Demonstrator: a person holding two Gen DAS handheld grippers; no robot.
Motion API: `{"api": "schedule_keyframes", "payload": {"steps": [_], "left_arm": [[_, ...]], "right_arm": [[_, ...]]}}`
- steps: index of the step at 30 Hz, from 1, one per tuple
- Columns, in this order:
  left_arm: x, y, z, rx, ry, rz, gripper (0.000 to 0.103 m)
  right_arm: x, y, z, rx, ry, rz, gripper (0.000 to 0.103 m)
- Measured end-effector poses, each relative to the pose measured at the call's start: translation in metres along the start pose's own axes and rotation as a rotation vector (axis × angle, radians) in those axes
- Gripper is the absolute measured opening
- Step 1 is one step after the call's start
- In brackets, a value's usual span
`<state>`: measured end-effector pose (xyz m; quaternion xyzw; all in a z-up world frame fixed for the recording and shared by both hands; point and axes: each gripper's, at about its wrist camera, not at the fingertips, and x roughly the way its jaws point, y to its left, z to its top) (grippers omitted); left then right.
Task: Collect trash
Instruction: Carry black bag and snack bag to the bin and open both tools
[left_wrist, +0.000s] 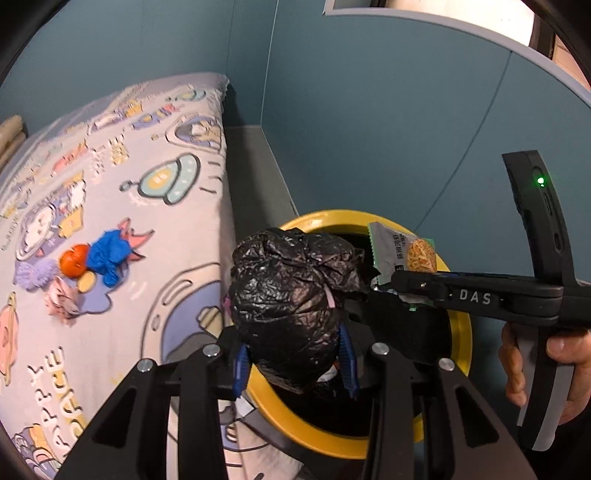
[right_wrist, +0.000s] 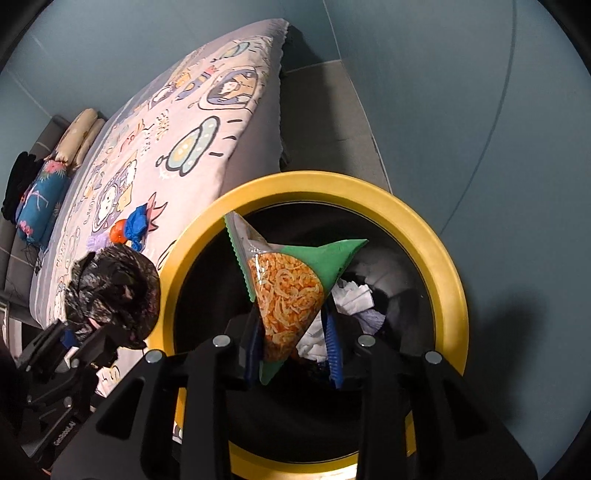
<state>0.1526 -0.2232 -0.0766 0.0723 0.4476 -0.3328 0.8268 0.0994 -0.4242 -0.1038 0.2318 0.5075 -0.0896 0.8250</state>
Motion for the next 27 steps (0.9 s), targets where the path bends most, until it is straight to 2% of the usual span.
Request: {"api": "schedule_keyframes", "payload": {"steps": [6,15,21,27], "left_arm": [[0.014,0.002,-0.001,-0.007,0.024,0.0,0.04],[0.015,0.013,-0.004,-0.067,0.04,-0.011,0.062],[0.006,0.02,-0.002,-0.091,0.008,-0.016,0.075],[0.0,0.031,-0.003,-0.122,-0.01,-0.008,0.082]], "right_arm": [[0.0,-0.008,0.002,0.019,0.002,0.01,0.037],[-0.006,-0.013,0.005,0.035,-0.011,0.02,0.048],[-0.011,-0.014,0.007,0.05,-0.033,0.028,0.054],[-0.013,-0.009,0.008,0.046,-0.04,0.048,0.057]]}}
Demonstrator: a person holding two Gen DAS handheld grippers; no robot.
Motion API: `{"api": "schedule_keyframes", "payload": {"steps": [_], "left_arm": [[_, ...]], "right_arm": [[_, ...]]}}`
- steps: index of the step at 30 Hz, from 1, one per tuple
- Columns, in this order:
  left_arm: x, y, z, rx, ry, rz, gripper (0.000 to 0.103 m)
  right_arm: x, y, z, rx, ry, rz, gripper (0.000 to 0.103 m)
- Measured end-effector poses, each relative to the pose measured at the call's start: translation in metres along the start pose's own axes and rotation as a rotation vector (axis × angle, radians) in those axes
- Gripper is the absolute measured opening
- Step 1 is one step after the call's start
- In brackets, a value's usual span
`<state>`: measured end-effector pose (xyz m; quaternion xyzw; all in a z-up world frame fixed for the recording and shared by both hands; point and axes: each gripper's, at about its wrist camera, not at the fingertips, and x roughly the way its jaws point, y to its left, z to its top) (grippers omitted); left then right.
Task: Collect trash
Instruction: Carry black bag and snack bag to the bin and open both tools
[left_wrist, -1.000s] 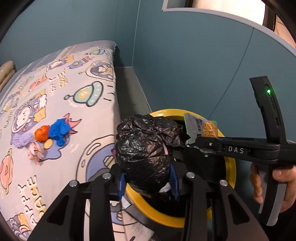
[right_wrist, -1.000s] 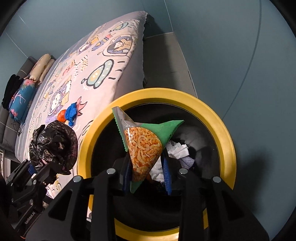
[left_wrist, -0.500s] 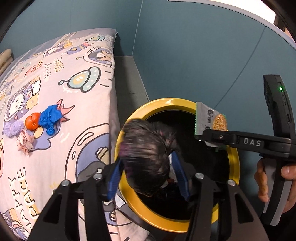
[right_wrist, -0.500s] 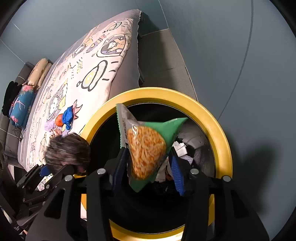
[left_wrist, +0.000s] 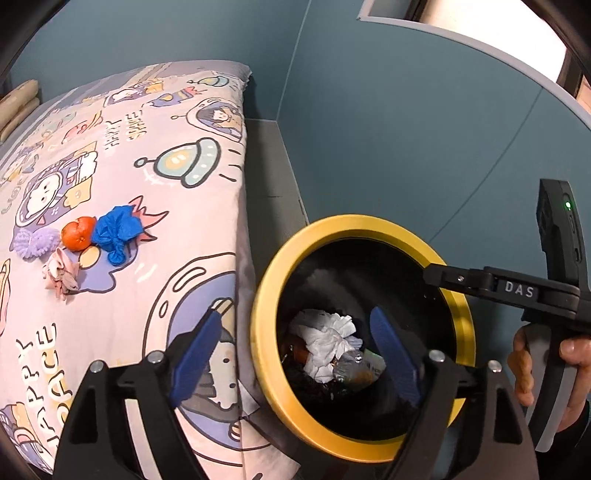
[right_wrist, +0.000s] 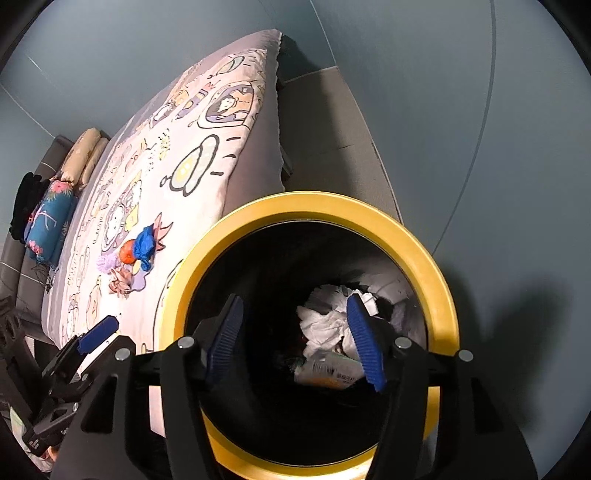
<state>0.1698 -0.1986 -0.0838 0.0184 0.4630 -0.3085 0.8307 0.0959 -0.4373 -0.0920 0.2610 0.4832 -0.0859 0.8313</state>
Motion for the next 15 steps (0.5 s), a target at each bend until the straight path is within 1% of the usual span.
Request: {"api": "schedule_keyframes", "payload": {"steps": [7,15], "left_arm": [[-0.007,0.022,0.003,-0.052,-0.02,0.018,0.085],[-0.013,0.053,0.002,-0.107,-0.035,0.056,0.086]], "right_arm": [[-0.004,0.012,0.003,-0.021,-0.014,0.036,0.061],[0.002,0.042,0.006,-0.093,-0.001,0.06,0.065]]}}
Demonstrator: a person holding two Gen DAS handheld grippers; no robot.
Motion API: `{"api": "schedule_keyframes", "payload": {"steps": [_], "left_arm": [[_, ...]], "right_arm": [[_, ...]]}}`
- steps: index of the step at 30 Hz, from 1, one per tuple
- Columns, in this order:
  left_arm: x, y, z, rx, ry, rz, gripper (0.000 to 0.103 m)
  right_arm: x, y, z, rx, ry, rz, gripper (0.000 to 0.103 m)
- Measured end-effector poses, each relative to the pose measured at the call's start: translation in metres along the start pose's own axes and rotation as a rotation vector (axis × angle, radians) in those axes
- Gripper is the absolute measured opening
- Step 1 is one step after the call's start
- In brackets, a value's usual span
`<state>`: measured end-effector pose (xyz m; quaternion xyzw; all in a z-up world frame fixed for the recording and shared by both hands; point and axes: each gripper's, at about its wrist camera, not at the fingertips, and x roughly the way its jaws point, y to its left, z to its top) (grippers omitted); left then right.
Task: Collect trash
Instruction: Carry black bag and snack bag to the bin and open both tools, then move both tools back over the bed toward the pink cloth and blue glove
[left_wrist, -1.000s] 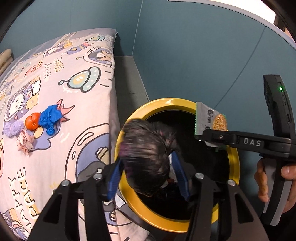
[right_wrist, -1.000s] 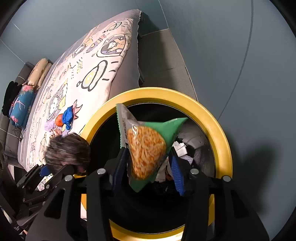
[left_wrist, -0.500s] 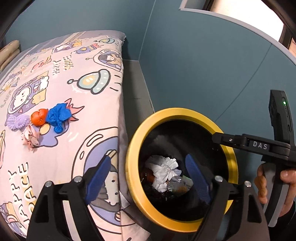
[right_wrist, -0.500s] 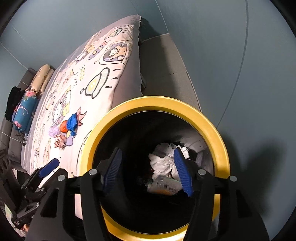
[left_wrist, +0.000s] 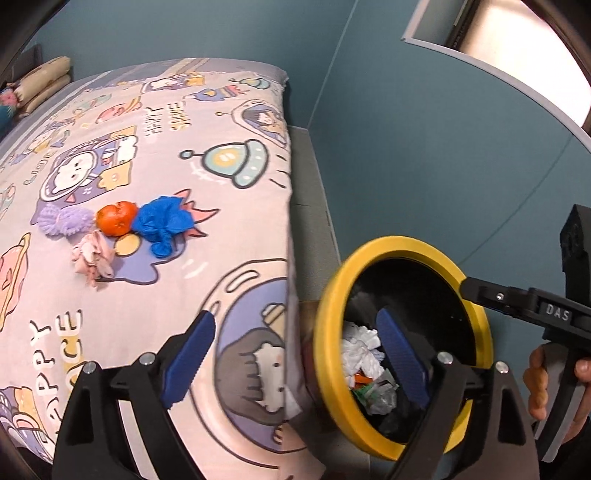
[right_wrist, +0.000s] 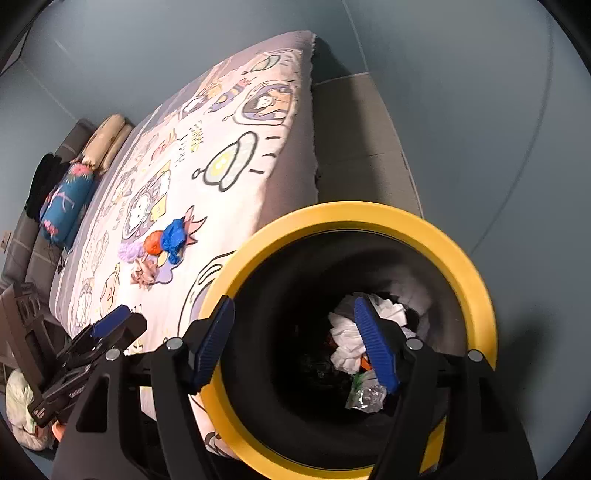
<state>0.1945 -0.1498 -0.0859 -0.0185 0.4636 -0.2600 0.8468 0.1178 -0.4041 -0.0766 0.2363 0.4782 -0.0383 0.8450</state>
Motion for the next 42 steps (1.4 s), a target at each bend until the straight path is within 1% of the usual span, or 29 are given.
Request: {"api": "schedule_keyframes", "payload": {"steps": [2,8,11,16,19,23,26,31,33,37,42], "left_arm": [[-0.001,0.008,0.0,-0.008,-0.004,0.014,0.087],[-0.006,0.036,0.001,-0.043,-0.011,0.051,0.088],[-0.01,0.053,0.005,-0.063,-0.026,0.084,0.088],[-0.018,0.093,0.01,-0.131,-0.052,0.13,0.089],[-0.019,0.118,0.013,-0.172,-0.056,0.153,0.089],[-0.014,0.145,0.016,-0.195,-0.045,0.204,0.089],[-0.005,0.168,0.018,-0.212,-0.023,0.237,0.089],[0.009,0.196,0.02,-0.231,0.011,0.279,0.089],[0.013,0.206,0.022,-0.242,0.019,0.288,0.089],[0.023,0.222,0.027,-0.262,0.033,0.292,0.089],[0.038,0.236,0.032,-0.281,0.059,0.283,0.089]], "right_arm": [[0.002,0.007,0.001,-0.019,0.005,0.006,0.069],[0.013,0.034,0.008,-0.086,0.016,0.014,0.07],[0.021,0.048,0.012,-0.118,0.027,0.021,0.071],[0.04,0.079,0.023,-0.19,0.049,0.036,0.071],[0.057,0.099,0.031,-0.231,0.075,0.045,0.071],[0.088,0.126,0.043,-0.29,0.124,0.048,0.071],[0.115,0.145,0.051,-0.327,0.165,0.039,0.071],[0.157,0.173,0.067,-0.381,0.226,0.014,0.071],[0.174,0.184,0.074,-0.399,0.251,0.006,0.071],[0.198,0.203,0.084,-0.441,0.27,-0.024,0.071],[0.233,0.224,0.094,-0.471,0.326,-0.039,0.071]]}}
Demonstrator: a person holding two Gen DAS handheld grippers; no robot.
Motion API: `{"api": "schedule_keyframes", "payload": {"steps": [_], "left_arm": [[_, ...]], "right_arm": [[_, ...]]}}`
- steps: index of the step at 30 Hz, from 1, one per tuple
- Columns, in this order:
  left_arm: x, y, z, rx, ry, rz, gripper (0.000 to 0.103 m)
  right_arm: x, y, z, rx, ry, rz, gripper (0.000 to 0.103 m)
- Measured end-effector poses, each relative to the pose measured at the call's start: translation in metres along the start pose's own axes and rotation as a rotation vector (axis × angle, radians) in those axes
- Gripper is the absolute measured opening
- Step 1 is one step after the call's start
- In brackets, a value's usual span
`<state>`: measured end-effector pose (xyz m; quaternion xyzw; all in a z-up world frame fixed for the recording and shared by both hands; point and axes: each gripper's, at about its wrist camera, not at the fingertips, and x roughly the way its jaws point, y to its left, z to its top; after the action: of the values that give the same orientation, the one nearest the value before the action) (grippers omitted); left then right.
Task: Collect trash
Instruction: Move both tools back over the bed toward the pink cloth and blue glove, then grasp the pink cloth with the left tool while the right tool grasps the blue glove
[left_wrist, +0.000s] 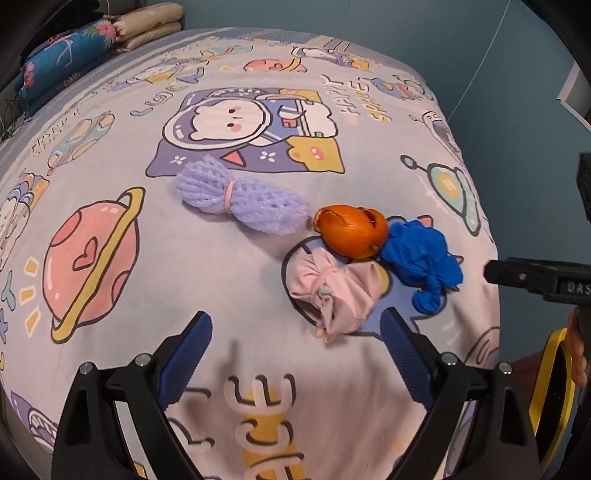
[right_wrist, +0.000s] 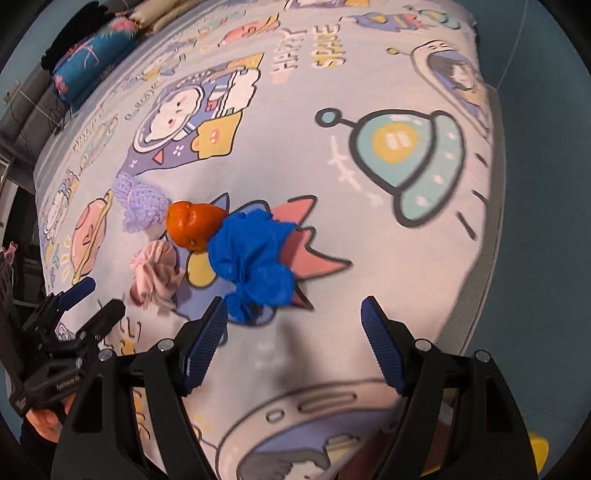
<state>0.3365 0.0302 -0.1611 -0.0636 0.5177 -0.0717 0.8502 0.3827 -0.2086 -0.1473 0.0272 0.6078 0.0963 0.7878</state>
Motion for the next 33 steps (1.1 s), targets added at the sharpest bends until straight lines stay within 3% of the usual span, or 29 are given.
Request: {"api": "schedule_keyframes", "payload": {"steps": [8,17,23,27,33], "left_arm": [[0.017,0.002,0.009,0.021,0.021,0.002,0.089],[0.031,0.0,0.013,0.027,0.033,-0.012,0.088],[0.037,0.001,0.011,0.021,0.058,-0.035,0.075],[0.04,-0.002,0.009,0.027,0.082,-0.065,0.059],[0.044,-0.01,0.006,0.028,0.116,-0.12,0.031]], "right_arm": [[0.031,0.02,0.021,-0.028,0.069,0.017,0.071],[0.05,0.028,0.032,-0.052,0.086,-0.037,0.07],[0.061,0.029,0.031,-0.066,0.108,-0.055,0.066],[0.068,0.028,0.028,-0.056,0.13,-0.056,0.06],[0.069,0.035,0.02,-0.077,0.138,-0.058,0.035]]}}
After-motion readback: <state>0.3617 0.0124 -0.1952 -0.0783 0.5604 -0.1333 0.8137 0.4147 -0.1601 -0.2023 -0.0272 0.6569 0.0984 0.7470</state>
